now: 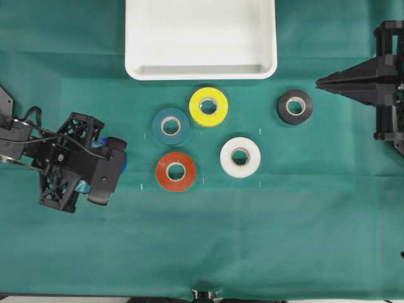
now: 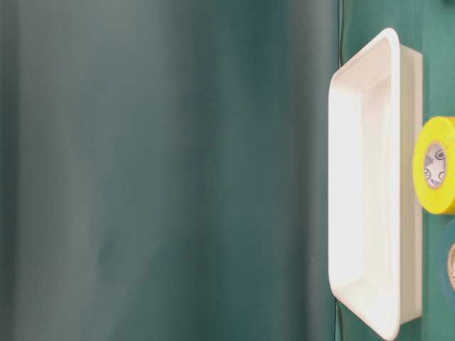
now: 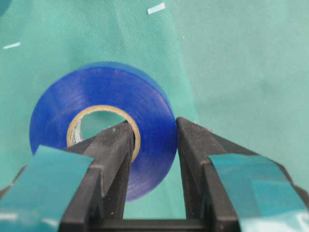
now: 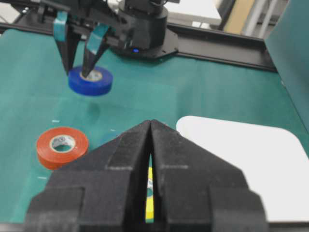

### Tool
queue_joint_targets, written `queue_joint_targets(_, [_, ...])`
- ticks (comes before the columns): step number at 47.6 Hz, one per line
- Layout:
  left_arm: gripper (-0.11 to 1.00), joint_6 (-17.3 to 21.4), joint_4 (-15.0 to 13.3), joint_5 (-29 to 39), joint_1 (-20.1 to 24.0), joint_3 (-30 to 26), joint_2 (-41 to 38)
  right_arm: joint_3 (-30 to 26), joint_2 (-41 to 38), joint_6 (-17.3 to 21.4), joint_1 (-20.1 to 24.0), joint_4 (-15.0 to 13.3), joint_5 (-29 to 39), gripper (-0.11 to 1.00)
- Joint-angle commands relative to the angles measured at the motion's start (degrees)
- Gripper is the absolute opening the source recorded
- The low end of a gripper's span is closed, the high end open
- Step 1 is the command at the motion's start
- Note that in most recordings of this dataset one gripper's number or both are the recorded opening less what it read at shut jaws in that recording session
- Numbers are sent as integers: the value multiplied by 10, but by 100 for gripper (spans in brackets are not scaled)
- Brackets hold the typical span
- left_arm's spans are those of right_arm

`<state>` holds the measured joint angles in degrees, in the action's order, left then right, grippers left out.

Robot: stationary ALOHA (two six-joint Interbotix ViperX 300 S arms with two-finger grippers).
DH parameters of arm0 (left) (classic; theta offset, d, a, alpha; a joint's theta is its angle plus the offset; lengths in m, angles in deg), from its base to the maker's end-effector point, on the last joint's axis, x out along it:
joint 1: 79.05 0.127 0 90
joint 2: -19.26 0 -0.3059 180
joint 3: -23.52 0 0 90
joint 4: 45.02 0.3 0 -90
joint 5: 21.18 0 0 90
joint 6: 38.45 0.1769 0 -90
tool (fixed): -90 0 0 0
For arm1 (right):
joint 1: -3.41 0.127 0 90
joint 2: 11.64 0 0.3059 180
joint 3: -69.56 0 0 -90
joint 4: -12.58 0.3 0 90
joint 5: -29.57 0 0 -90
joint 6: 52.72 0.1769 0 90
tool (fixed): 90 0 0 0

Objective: Pick up the tape from a random location and place it into the white case.
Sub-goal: 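Lift the blue tape roll and carry it toward the white tray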

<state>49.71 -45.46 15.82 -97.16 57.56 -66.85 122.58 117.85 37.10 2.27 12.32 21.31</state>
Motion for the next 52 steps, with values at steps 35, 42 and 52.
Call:
queue_joint_targets(35, [24,4,5,230,-3,-163,137,-11,-3,0,-1,-1,-2,0])
queue_joint_targets(42, [24,4,5,231,-3,-166,135,-11,-3,0,-1,-1,2,0])
queue_joint_targets(52, [24,4,6,231,-2,-166,135,-11,-3,0,-1,-1,3,0])
